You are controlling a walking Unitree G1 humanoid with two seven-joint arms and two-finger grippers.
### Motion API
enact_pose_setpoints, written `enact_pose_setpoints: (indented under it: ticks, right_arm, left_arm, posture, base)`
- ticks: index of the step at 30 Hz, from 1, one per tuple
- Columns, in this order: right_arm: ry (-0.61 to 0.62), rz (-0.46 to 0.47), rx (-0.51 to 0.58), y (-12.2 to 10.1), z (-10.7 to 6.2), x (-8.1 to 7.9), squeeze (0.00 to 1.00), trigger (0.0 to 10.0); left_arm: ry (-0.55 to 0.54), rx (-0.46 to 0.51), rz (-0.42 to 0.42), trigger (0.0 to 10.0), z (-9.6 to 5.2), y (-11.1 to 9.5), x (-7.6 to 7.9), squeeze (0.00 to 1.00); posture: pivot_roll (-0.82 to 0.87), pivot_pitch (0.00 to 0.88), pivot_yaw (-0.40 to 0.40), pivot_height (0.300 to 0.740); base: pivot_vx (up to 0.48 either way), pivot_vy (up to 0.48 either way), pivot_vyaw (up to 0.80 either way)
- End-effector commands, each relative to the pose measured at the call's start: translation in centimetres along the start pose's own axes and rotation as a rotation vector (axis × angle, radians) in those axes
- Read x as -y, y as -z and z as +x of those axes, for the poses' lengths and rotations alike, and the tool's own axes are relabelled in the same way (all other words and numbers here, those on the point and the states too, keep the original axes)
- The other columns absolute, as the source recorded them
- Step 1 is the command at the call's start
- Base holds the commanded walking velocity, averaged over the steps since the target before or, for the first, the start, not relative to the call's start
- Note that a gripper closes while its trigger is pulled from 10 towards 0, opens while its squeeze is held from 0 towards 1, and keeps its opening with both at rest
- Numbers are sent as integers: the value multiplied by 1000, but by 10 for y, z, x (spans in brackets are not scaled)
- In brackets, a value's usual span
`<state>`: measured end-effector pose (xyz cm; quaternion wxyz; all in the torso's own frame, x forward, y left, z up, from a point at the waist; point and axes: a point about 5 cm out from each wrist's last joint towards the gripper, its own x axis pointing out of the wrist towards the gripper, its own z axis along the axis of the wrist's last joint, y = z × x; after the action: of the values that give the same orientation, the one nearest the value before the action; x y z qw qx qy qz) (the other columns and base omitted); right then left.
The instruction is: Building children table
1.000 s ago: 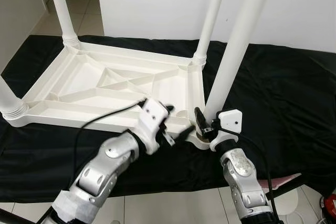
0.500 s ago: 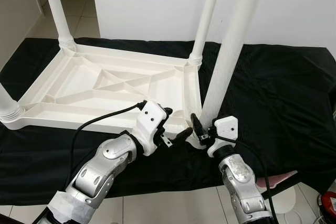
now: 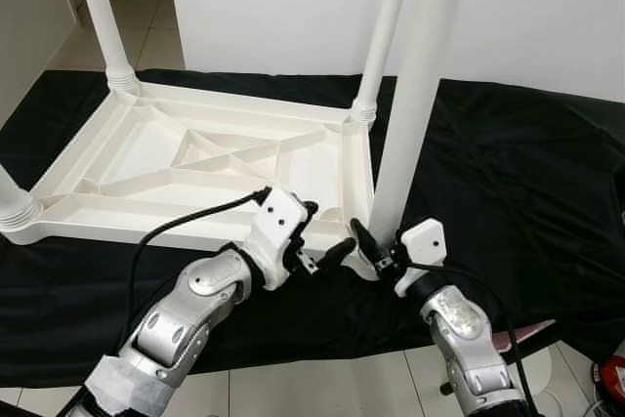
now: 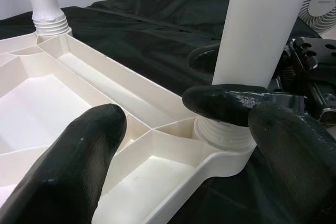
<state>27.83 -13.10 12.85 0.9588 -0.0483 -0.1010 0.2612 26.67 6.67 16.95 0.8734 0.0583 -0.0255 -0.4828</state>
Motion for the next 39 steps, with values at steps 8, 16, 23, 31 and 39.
enact_pose_setpoints:
  ticks: [8,16,23,31,39]
  right_arm:
    - [-33,149,-72,20,-3,-4,0,10000]
    - [-64,201,-39,22,-10,-10,0,10000]
    - [-15,314,-76,28,-11,-7,0,10000]
    - [23,284,-147,31,-4,1,0,10000]
    - [34,159,-197,23,13,8,0,10000]
  left_arm:
    - [53,1,15,10000,-1,-3,4,0]
    - [49,5,18,10000,-1,-6,2,0]
    - [48,6,16,10000,-1,-6,2,0]
    - [45,6,17,10000,-1,-7,1,0]
    - [37,7,15,10000,-2,-8,1,0]
  posture:
    - [77,67,-62,740]
    - [74,68,-62,740]
    - [71,70,-58,740]
    - [70,73,-59,740]
    - [77,76,-64,740]
  base:
    - [0,0,0]
    - [0,0,0]
    - [0,0,0]
    - [0,0,0]
    - [0,0,0]
